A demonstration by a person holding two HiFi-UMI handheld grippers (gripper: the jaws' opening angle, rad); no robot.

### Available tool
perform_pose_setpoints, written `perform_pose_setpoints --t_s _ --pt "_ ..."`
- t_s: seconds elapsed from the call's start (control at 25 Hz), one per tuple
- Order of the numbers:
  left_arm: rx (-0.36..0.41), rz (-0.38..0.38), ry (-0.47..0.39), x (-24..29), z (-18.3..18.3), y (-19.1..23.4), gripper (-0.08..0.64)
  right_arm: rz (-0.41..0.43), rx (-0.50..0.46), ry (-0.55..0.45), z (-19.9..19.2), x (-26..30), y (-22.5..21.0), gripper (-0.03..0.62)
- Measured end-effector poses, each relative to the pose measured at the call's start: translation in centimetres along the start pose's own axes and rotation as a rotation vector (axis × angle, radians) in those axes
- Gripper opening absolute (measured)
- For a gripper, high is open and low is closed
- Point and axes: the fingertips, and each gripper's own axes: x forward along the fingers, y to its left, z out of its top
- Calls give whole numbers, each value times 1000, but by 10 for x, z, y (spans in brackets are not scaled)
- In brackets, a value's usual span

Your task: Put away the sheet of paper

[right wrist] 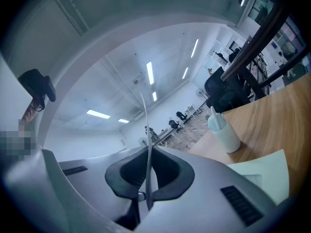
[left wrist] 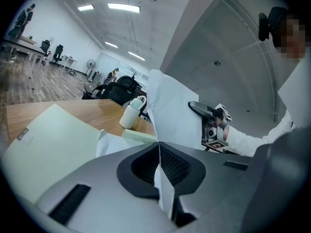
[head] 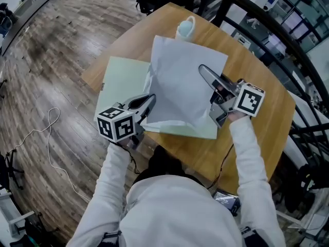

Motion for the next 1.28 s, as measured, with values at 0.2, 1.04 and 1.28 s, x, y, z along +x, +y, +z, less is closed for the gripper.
perform_pose_setpoints --t_s 0.2,1.04,1.28 --pt "-17 -19 23 14 0 16 17 9 8 9 2 10 -18 28" --pt "-78 -6 217 29 -72 34 17 -24 120 111 -67 5 -70 28" --pt "-77 2 270 28 -87 35 17 -70 79 157 -83 4 -76 28"
